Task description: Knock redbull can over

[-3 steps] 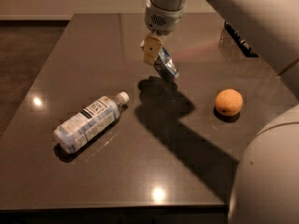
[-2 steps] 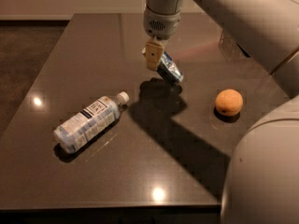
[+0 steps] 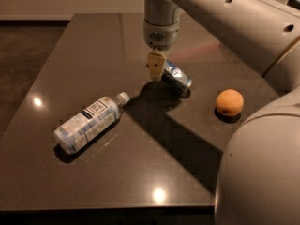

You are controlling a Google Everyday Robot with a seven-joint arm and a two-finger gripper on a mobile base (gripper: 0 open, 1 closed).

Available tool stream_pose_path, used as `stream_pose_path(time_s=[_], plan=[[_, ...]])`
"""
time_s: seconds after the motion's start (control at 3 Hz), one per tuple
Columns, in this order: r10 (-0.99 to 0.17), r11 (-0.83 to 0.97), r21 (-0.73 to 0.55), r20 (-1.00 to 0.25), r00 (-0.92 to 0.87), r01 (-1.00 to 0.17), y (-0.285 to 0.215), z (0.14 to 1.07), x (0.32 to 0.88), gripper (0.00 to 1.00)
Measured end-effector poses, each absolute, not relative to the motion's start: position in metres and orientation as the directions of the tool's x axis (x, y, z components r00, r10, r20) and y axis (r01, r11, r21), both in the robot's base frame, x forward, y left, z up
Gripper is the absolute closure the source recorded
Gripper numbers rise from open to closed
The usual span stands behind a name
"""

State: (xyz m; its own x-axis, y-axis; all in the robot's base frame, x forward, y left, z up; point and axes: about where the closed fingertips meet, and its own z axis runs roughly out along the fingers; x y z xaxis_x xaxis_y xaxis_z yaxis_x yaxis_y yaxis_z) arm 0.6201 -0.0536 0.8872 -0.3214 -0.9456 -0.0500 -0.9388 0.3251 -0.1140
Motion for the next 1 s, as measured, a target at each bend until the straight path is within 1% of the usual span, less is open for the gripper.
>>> stream_pose_path(time_s=[0.67,1.0], plan=[[-0.956,0.294,-0.065,-0.027,-0.293,-0.954,-0.05,0.863,0.61,0.39],[-0.956,0.294,-0.075,-0.039,-0.291,-0.953,-0.047,0.861,0.614,0.15]])
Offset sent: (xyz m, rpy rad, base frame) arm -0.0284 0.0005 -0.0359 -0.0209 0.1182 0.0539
